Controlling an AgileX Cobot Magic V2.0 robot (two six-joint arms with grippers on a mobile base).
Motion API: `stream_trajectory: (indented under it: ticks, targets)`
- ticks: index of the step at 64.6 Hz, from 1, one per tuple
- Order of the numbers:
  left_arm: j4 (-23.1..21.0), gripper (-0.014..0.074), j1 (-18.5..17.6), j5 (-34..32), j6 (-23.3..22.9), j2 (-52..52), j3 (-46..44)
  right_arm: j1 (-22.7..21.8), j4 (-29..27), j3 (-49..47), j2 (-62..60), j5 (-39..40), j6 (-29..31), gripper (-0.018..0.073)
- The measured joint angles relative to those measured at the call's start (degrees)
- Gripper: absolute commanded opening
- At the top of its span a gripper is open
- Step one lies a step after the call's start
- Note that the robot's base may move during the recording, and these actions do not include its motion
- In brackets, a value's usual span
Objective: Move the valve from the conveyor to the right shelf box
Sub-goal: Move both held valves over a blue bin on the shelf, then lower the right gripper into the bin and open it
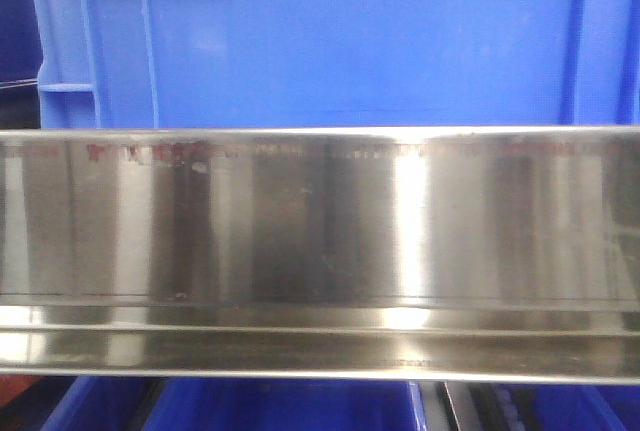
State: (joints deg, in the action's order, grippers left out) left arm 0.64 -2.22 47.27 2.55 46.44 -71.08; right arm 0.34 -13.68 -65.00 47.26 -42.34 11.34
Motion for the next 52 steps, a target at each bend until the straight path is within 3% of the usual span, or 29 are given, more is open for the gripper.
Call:
stream_trajectory:
  ticks: [17,22,27,39,45,52]
  targets:
    - [-3.1,-0.0111,-0.9,0.0,0.0,1.7,-0.7,0.0,-2.2,-0.7,0.0,2.2,0.0,-0.0153]
    - [-3.2,-0.0111,-4.9,0.0,0.0,4.4,-2.7,0.6,-3.6,-2.9,0.9,2.4,0.0,-0.0153]
    - [-2.6,-0.0111,-11.2,0.0,0.3,7.8,-5.8,2.7,-4.0,-7.0,2.4,2.4,0.0,-0.0153]
    - [-0.6,-0.0111,-24.2,0.0,0.4,19.6,-15.7,10.6,-4.4,-17.6,9.1,2.4,0.0,-0.0153]
    - [-1.0,-0.0111,-27.6,0.0,0.4,26.3,-22.4,15.7,-4.5,-22.5,14.1,2.4,0.0,-0.0153]
    - [-2.1,-0.0111,-28.7,2.0,0.4,33.3,-29.8,20.4,-4.8,-26.8,20.3,1.8,0.0,-0.0153]
